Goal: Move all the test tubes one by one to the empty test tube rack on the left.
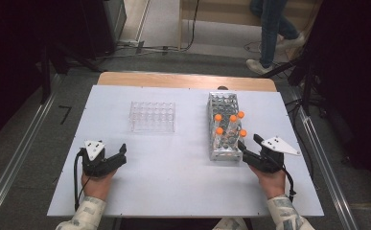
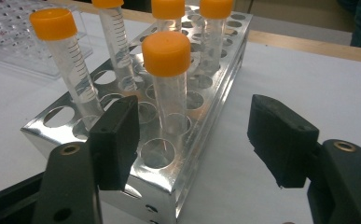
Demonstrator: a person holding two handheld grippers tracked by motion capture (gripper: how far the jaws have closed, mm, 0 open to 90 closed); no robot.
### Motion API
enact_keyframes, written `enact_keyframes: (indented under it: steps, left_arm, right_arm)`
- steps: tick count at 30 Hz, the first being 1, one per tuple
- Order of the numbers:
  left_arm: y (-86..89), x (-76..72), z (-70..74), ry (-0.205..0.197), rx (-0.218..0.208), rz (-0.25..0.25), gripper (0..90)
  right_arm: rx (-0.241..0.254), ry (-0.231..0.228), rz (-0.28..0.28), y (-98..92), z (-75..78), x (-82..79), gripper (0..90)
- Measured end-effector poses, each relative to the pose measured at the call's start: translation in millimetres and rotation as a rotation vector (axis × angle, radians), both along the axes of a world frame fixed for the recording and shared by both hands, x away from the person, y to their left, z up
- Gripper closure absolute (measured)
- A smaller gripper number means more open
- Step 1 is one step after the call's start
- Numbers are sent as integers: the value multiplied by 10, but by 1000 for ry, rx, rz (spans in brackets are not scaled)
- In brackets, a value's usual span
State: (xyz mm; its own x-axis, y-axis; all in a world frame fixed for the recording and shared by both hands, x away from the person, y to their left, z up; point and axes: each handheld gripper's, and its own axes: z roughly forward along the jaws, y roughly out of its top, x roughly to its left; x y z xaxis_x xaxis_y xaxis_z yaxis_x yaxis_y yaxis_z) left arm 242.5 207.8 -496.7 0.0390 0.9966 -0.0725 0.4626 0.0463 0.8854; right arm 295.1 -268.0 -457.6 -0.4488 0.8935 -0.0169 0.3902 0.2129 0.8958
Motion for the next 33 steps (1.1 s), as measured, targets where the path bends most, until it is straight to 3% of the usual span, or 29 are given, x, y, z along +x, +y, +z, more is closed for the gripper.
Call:
enact_keyframes:
  steps: [8,15,33]
  left_arm:
    - [0,0,-2,2,2,-1,178]
    - [-6,3,-3,6,4,0,178]
    - [-8,5,-7,10,2,0,178]
  right_arm:
    - [-12,-12,18,42,-12,30,420]
    - [-20,-25,33,60,-21,36,564]
    - [-34,-17,47,129,-52,90,703]
